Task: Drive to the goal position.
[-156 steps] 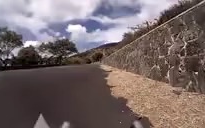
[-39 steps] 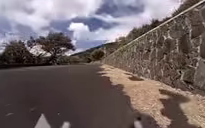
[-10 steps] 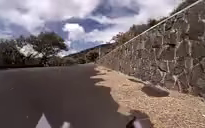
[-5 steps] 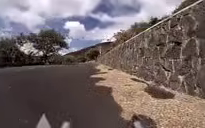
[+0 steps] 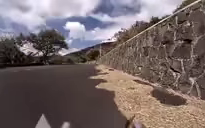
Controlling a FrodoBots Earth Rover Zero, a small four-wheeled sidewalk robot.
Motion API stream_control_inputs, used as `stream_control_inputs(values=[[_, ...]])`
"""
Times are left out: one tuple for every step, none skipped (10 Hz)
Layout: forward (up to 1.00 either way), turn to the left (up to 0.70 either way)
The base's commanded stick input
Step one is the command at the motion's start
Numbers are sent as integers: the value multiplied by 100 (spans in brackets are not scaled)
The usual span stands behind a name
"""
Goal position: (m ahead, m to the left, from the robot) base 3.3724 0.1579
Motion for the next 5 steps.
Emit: stream_control_inputs(values=[[50,0],[50,0],[50,0],[50,0],[50,0]])
